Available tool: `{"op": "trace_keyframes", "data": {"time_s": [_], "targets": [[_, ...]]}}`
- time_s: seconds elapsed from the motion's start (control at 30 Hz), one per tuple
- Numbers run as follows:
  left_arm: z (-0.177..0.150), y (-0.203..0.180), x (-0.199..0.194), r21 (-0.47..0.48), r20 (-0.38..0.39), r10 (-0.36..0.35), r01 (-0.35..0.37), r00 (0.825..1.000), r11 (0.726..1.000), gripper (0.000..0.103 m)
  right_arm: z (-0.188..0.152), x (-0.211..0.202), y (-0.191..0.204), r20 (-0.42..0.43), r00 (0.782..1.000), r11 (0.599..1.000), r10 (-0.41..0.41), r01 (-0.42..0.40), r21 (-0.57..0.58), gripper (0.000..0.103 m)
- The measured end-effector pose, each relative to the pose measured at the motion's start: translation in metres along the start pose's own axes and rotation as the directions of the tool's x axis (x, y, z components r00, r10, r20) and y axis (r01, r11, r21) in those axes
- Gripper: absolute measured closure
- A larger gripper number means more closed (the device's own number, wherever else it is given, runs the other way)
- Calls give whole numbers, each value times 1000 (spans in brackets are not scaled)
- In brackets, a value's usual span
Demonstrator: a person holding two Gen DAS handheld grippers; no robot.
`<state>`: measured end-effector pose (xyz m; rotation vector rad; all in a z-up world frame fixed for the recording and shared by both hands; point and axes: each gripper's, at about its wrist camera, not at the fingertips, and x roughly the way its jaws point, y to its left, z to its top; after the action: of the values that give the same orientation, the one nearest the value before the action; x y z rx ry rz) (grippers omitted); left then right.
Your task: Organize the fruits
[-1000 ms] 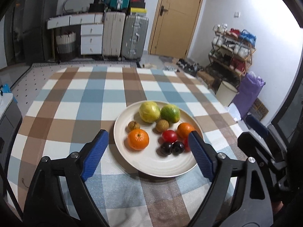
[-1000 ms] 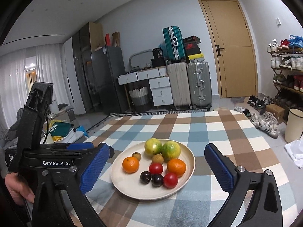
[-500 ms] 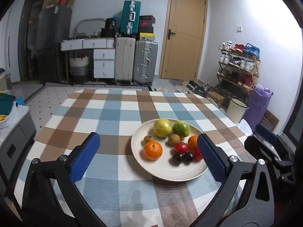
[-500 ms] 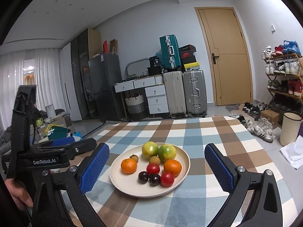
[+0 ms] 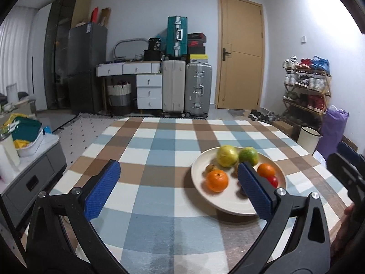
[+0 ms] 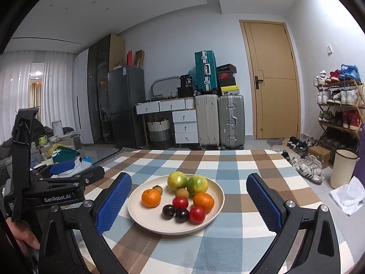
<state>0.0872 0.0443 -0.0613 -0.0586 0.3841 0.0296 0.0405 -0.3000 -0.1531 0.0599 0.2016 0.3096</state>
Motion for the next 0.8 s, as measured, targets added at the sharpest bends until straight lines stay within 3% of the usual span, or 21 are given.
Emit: {"op": "trace_keyframes", "data": {"time_s": [0.2, 0.37, 0.8], "targets": [[-9, 5, 12, -8, -27, -33, 32, 999, 999, 1, -2, 3, -1, -27, 1000, 1000, -13, 13, 5, 0], [-9, -4, 20, 28, -60, -83, 85, 995, 996, 1, -3, 20, -2, -115, 992, 998, -60, 60, -3, 0], [-9, -14, 8, 77, 2, -81, 81, 997, 994, 1, -6, 21, 10, -114, 992, 997, -57, 51, -55, 0]]}}
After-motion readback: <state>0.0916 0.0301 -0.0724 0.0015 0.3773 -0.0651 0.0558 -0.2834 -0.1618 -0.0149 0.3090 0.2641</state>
